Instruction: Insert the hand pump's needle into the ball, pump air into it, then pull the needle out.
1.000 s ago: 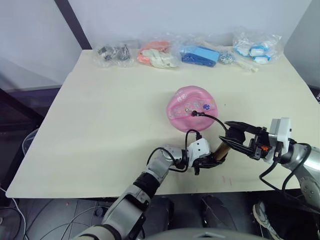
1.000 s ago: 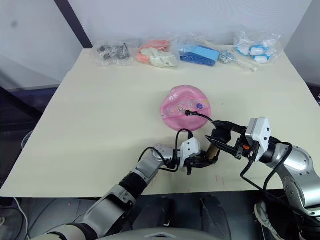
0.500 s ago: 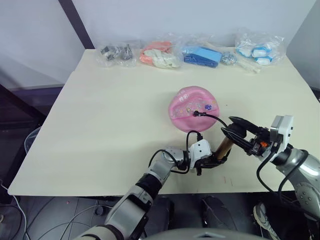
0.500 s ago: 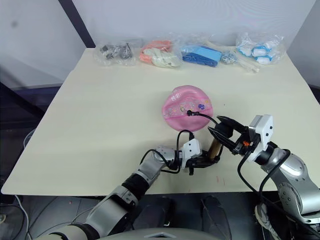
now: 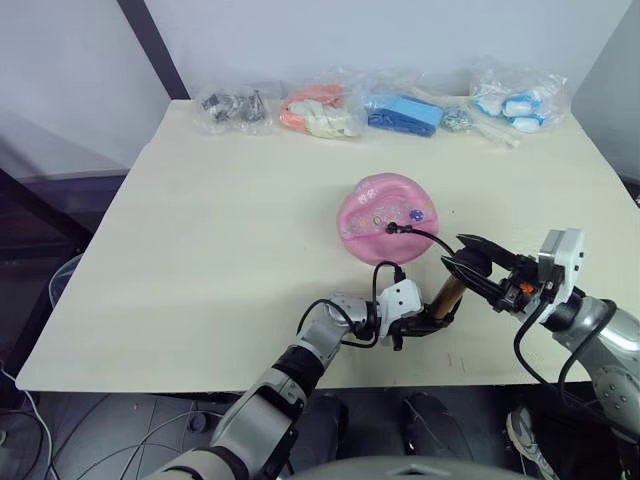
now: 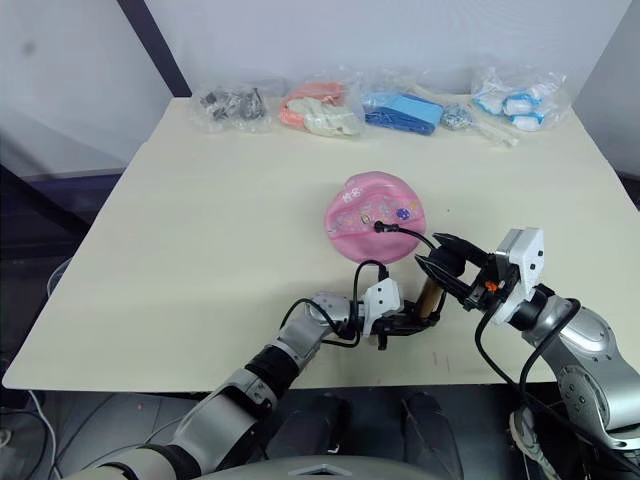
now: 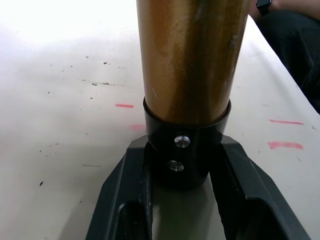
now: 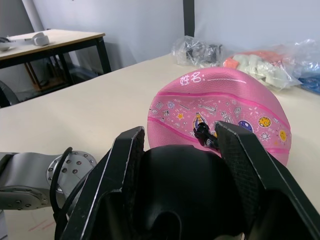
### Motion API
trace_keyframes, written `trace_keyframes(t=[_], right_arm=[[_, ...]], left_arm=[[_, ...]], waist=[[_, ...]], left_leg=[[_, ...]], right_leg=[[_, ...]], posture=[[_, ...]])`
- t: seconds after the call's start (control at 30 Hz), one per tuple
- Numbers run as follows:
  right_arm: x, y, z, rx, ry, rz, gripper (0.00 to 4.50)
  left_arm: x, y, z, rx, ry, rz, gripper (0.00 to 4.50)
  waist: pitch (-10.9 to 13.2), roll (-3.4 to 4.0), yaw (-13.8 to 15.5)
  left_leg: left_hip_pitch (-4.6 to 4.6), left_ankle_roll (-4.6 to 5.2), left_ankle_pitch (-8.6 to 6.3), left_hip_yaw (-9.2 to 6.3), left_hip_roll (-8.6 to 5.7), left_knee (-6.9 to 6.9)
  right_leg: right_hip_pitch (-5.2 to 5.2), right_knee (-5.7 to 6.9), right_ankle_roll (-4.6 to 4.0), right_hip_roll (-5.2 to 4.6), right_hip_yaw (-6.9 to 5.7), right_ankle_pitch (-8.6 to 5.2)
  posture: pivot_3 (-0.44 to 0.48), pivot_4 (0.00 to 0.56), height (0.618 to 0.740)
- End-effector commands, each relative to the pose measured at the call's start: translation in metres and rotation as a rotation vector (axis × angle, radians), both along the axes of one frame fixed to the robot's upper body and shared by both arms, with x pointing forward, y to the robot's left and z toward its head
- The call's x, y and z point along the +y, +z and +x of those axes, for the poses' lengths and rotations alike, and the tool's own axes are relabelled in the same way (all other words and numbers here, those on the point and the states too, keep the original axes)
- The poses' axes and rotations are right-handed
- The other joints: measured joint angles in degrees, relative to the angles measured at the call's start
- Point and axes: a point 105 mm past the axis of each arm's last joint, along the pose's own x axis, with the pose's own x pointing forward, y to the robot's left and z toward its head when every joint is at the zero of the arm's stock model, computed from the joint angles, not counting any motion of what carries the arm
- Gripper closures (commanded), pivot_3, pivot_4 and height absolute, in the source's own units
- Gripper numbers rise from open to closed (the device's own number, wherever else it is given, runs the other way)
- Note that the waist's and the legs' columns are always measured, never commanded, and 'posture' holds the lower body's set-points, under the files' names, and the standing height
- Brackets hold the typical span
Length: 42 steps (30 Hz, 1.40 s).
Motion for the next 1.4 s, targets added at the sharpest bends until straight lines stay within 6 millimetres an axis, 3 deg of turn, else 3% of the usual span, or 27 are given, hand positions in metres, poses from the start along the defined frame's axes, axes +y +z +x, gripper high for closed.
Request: trace_keyframes(t=[0.03, 0.4, 0.67, 0.93, 1.4], right_arm=[[0.015, -0.013, -0.012, 0.111, 0.084, 0.04, 2.76], [0.02, -0.023, -0.015, 0.223, 0.083, 0.068, 2.76], [0.018, -0.016, -0.01, 0.17, 0.076, 0.041, 2.76], [0.006, 0.027, -0.004, -0.045, 0.075, 0.0, 2.76], [-0.011, 0.097, -0.008, -0.134, 0.121, 0.013, 2.76]], left_arm=[[0.002, 0.001, 0.008, -0.01, 0.046, 0.005, 3.4], [0.003, -0.001, 0.009, -0.009, 0.055, 0.008, 3.4], [0.003, -0.002, 0.011, -0.008, 0.061, 0.011, 3.4], [0.006, -0.007, 0.012, -0.003, 0.07, 0.029, 3.4], [0.007, -0.019, 0.009, 0.031, 0.045, 0.082, 3.4]], waist=[[-0.11, -0.04, -0.02], [-0.5, -0.16, -0.04], [-0.58, -0.18, -0.02], [-0.56, -0.19, -0.02], [-0.53, -0.19, 0.06]], left_leg=[[0.0, 0.0, 0.0, 0.0, 0.0, 0.0], [0.01, 0.06, -0.04, -0.04, 0.0, 0.0], [0.08, 0.15, -0.09, -0.1, 0.0, 0.0], [0.06, 0.14, -0.08, -0.1, -0.01, 0.0], [-0.02, 0.18, -0.11, -0.13, -0.01, 0.0]], right_leg=[[0.0, 0.0, 0.0, 0.0, 0.0, 0.0], [0.02, -0.02, 0.0, 0.01, -0.03, 0.0], [0.14, -0.07, 0.0, 0.01, -0.1, 0.0], [0.13, -0.07, 0.0, 0.0, -0.11, -0.01], [0.1, -0.11, 0.0, -0.02, -0.13, 0.0]], posture=[[0.0, 0.15, 0.74], [0.0, 0.15, 0.74], [0.0, 0.15, 0.74], [0.0, 0.15, 0.74], [0.0, 0.15, 0.74]])
